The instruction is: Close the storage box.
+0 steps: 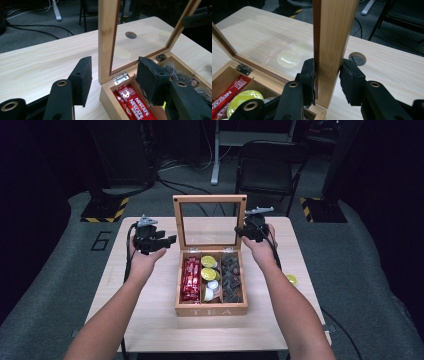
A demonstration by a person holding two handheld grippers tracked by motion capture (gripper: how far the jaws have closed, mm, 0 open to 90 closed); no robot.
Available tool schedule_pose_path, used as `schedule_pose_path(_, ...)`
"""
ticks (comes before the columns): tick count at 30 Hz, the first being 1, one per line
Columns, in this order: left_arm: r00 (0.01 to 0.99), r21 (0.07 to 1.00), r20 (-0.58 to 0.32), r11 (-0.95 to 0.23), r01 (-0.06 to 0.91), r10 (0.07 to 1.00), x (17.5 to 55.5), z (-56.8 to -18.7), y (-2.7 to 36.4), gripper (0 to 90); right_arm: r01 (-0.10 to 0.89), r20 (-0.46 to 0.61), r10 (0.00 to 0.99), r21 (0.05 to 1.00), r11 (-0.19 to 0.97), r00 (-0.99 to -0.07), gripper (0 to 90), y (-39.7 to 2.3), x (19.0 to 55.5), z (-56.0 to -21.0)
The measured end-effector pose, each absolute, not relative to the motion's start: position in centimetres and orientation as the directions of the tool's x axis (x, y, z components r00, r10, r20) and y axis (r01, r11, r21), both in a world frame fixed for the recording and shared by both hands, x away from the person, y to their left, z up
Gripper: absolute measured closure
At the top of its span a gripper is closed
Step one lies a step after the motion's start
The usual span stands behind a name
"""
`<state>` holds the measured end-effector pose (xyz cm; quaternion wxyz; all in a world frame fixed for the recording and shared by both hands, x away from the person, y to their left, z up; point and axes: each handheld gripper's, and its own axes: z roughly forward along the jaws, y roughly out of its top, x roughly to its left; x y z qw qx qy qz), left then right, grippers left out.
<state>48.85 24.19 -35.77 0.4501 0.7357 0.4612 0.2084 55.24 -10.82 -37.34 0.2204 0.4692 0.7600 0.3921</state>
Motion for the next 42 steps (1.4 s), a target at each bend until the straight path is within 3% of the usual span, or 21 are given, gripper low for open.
schedule_pose_path(12,0.516,0.878,-0.094,-0.174,0.446,0.852,49.1,-33.4,22.7,46.6,0.501,0.009,0.883,0.826,0.258,-0.469,64.1,-10.9,52.8,-37.6)
schedule_pose_path(24,0.549,0.891,-0.033,-0.224,0.394,0.835,48.0,-32.2,21.8,56.7,0.480,0.018,0.875,0.842,0.248,-0.483,62.6,-11.3,50.9,-38.1)
schedule_pose_path(30,0.568,0.895,-0.013,-0.243,0.373,0.823,47.2,-32.2,22.2,61.3,0.470,0.044,0.870,0.854,0.223,-0.492,61.3,-11.6,50.2,-38.2)
schedule_pose_path(42,0.595,0.895,-0.006,-0.261,0.361,0.803,44.8,-33.4,22.4,60.6,0.448,0.050,0.850,0.865,0.226,-0.525,53.5,-12.0,48.2,-38.1)
